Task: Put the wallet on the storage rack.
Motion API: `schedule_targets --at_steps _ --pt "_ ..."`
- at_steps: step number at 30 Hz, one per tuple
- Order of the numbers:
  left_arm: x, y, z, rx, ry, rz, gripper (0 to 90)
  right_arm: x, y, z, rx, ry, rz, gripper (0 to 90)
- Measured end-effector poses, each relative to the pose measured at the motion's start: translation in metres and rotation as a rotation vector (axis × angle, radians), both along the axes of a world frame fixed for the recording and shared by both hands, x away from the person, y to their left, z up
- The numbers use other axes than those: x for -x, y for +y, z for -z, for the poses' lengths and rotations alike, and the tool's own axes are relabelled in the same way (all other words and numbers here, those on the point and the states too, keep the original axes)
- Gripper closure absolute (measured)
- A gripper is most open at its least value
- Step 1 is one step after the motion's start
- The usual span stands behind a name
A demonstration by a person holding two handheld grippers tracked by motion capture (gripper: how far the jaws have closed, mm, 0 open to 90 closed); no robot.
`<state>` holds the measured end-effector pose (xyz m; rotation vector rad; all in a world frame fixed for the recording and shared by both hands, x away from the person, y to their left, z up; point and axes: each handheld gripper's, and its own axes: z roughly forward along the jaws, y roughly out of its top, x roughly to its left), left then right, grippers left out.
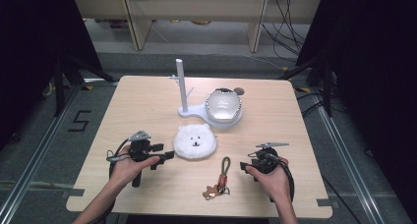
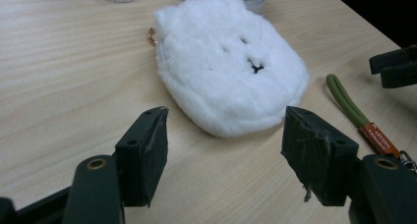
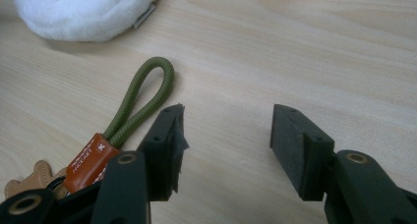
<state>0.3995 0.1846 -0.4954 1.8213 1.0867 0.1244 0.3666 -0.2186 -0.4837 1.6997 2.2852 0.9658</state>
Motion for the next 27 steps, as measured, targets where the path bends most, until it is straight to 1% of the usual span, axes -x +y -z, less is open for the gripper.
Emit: schedule_targets --at_steps 1,2,3,4,5,6,7,8,9,10,11,12,13,14,15,16,17,18,19,20,21,22,23,24,25,26,27 --pt "-0.002 0.000 -0.001 -0.003 -0.005 0.008 33.5 -0.002 -0.001 0.002 0.012 -0.020 -0.001 48.9" --pt "-0.004 -0.002 -0.002 0.005 -0.006 0.008 33.6 -0.002 -0.001 0.000 0.007 -0.012 0.001 49.4" --pt "-0.005 -0.002 -0.003 0.009 -0.006 0.010 33.6 0.000 0.002 -0.002 -0.008 0.014 0.024 49.6" --pt "-0.007 -0.003 -0.004 0.012 0.002 0.016 33.7 -0.001 0.001 -0.003 0.000 0.027 0.007 49.7" --pt "-0.008 -0.004 -0.004 0.014 0.004 0.012 33.7 0.000 0.001 -0.004 -0.004 0.031 0.005 50.1" --pt "-0.011 -0.005 -0.004 0.023 0.013 0.012 33.7 -0.002 0.000 -0.002 0.003 -0.025 -0.002 50.3" --pt "-0.013 -0.005 -0.005 0.021 0.014 0.014 33.9 -0.003 -0.001 -0.002 0.009 -0.022 -0.004 50.3" --pt "-0.016 -0.007 -0.005 0.021 0.016 0.004 34.0 -0.002 0.000 -0.003 -0.001 -0.013 0.012 50.3" --pt "-0.019 -0.007 -0.005 0.023 0.019 0.011 34.0 -0.001 0.001 -0.006 0.007 0.028 0.016 50.3" --pt "-0.024 -0.008 -0.005 0.016 0.025 0.007 34.0 -0.001 0.001 -0.006 0.004 0.025 0.017 50.3" --pt "-0.028 -0.009 -0.005 0.016 0.026 0.005 34.0 -0.002 -0.002 -0.003 0.022 -0.017 -0.016 50.1" --pt "-0.032 -0.011 -0.005 0.010 0.033 0.005 34.1 -0.002 -0.002 -0.003 0.026 -0.014 -0.021 50.1" --pt "-0.036 -0.012 -0.005 0.005 0.038 0.003 34.1 -0.002 -0.003 -0.003 0.016 -0.015 -0.031 50.0" --pt "-0.040 -0.014 -0.005 -0.005 0.039 0.007 34.2 -0.002 -0.003 -0.002 0.016 -0.022 -0.025 49.9" --pt "-0.042 -0.015 -0.006 -0.008 0.043 0.007 34.3 -0.002 -0.003 -0.002 0.015 -0.013 -0.025 49.9" --pt "-0.048 -0.017 -0.006 -0.026 0.048 0.012 34.3 -0.002 -0.003 -0.003 0.014 -0.016 -0.026 49.9" --pt "-0.051 -0.018 -0.006 -0.040 0.048 0.015 34.4 -0.002 -0.003 -0.004 0.000 -0.010 -0.025 49.8" --pt "-0.054 -0.020 -0.006 -0.055 0.052 0.015 34.7 -0.002 -0.003 -0.004 0.013 -0.020 -0.030 49.7" --pt "-0.056 -0.021 -0.005 -0.068 0.059 0.017 35.0 -0.002 -0.003 -0.004 0.013 -0.023 -0.031 49.6" --pt "-0.058 -0.023 -0.005 -0.090 0.065 0.016 35.4 -0.001 -0.002 -0.005 -0.006 -0.009 -0.019 49.6" --pt "-0.060 -0.024 -0.005 -0.103 0.067 0.015 36.4 -0.002 -0.003 -0.005 0.007 -0.017 -0.029 49.5" --pt "-0.064 -0.025 -0.006 -0.139 0.076 0.036 36.7 -0.002 -0.003 -0.004 0.019 -0.021 -0.028 49.5" --pt "-0.065 -0.027 -0.006 -0.146 0.085 0.035 37.3 0.000 -0.001 -0.005 0.004 -0.001 -0.024 49.4" --pt "-0.068 -0.028 -0.008 -0.175 0.100 0.051 37.6 0.000 0.001 -0.005 -0.017 0.010 -0.004 49.4" --pt "-0.070 -0.030 -0.009 -0.186 0.115 0.051 38.2 0.001 0.002 -0.005 -0.019 0.014 -0.001 49.3" --pt "-0.072 -0.032 -0.010 -0.207 0.127 0.045 38.8 0.000 0.001 -0.006 -0.006 0.032 -0.011 49.1" --pt "-0.073 -0.035 -0.011 -0.224 0.134 0.036 39.6 -0.001 0.000 -0.004 0.013 0.018 -0.027 49.0"
